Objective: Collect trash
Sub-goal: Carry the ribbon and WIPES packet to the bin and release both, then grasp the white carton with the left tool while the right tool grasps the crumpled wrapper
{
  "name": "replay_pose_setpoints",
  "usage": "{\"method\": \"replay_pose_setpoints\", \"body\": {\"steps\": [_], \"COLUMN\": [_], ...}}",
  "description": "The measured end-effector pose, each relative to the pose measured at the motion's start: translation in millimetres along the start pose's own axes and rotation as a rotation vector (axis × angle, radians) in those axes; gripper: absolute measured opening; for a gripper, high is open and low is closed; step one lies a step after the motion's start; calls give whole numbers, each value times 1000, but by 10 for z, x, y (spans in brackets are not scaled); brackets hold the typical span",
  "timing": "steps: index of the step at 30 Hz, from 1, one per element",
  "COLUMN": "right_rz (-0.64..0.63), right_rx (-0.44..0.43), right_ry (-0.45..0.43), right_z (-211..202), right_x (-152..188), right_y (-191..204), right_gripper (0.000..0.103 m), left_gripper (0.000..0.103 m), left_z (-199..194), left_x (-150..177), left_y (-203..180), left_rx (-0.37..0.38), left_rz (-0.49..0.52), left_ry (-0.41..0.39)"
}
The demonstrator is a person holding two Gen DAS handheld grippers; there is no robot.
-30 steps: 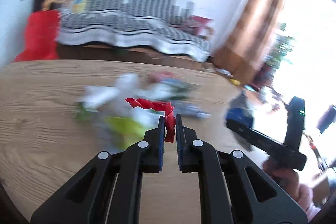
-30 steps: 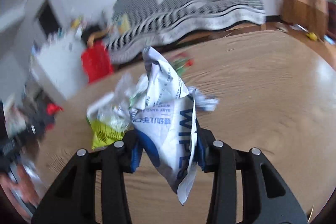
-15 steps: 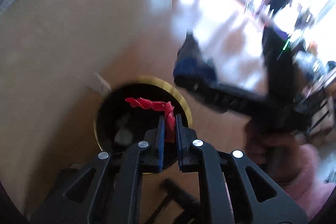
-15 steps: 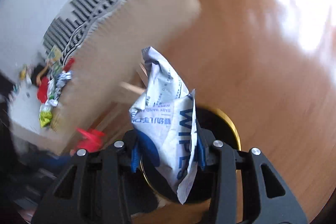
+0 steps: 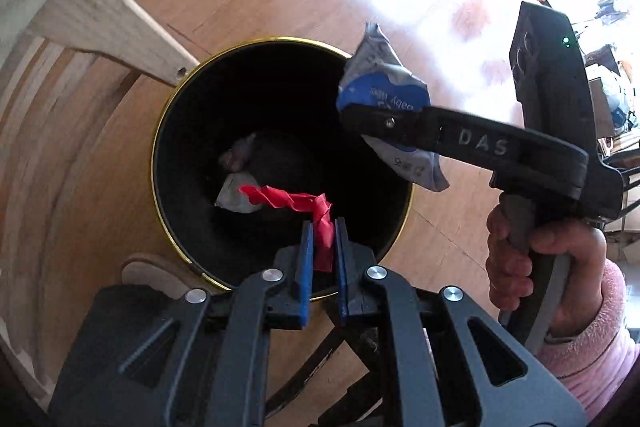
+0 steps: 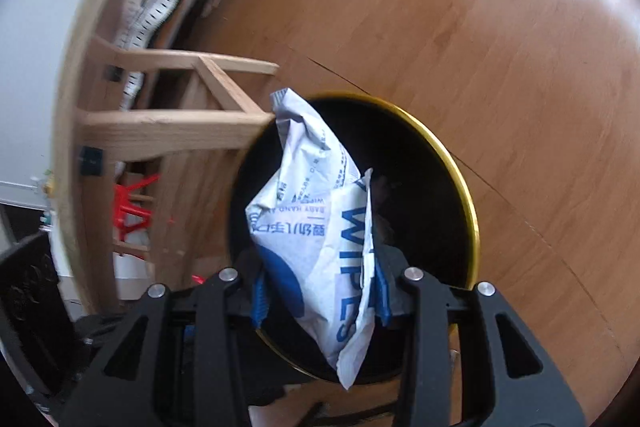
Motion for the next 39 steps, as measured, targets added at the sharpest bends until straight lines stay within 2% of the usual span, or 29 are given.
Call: {"method": "replay_pose_setpoints", "body": {"steps": [1,2,3,4,6,7,8,10,11,13,15,16,17,19,20,23,24,26,27,29,31,33,35,37,39], "right_rz": [10,25,32,40,57,60,50,-16,-55,-119,-170,-194,-227,-301,-333,-411,-438,-488,-531,-591,-655,-703,-773,-839,-939], "right_rx": [-12,-35,-43,-26,60,130,244,447,511,574,571,557,527,475,467,440,419,380,353,329,288,254,193,156,172], "right_ry": [1,-4,-13,-26,-60,-81,-122,-291,-376,-499,-553,-551,-525,-439,-426,-462,-476,-498,-515,-548,-568,-555,-500,-448,-393], "right_z": [-27,-72,-107,-149,-228,-268,-352,-643,-794,-1014,-1101,-1094,-1055,-914,-872,-938,-978,-1054,-1107,-1187,-1190,-1114,-979,-812,-554], "right_x": [-20,-52,-81,-121,-203,-248,-290,-432,-482,-543,-575,-580,-585,-524,-493,-473,-457,-433,-403,-386,-376,-368,-311,-322,-257], "right_y": [15,26,25,-8,-122,-178,-262,-343,-313,-189,-5,83,176,416,576,927,1099,1364,1607,1959,2425,2802,3237,3545,3822], "right_gripper": [65,90,95,95,96,96,96,96,96,96,96,96,96,96,96,96,96,96,96,96,96,96,96,96,96], "left_gripper": [17,49,72,98,97,97,97,97,97,97,97,97,97,97,97,97,97,97,97,97,97,97,97,97,97], "left_z": [13,23,26,20,-15,-26,-30,-152,-252,-553,-994,-1283,-1575,-2040,-2230,-3017,-3317,-3711,-3909,-4103,-4218,-4307,-4292,-4213,-4133], "left_x": [5,21,25,18,-4,-10,-12,-62,-104,-265,-412,-460,-475,-427,-385,-28,201,595,914,1330,1617,1745,1823,1777,1683], "left_y": [3,26,44,28,-30,-49,-55,-83,-118,-213,-331,-364,-349,-199,-81,659,1058,1690,2151,2706,3126,3422,3720,3959,4062], "left_rx": [-2,-5,-11,-20,-13,-5,-8,-45,-62,-114,-150,-161,-170,-183,-197,-291,-352,-454,-531,-592,-587,-567,-539,-505,-491], "left_rz": [-7,-13,-22,-28,-16,-11,-9,12,32,116,184,196,191,156,130,-15,-92,-218,-325,-467,-565,-626,-673,-694,-696], "left_ry": [5,7,-1,-26,-65,-71,-77,-129,-168,-279,-400,-469,-529,-594,-618,-738,-775,-798,-785,-745,-752,-785,-786,-787,-775]}}
Point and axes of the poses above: each gripper's, at about its wrist camera, not at the fingertips, and z roughly the way its jaws point, y to its left, x to its underside, the point moved 10 cm from there along z, roughly the way its jaws point, and after that the axes turned 8 degrees about x, right-handed, at the moved point
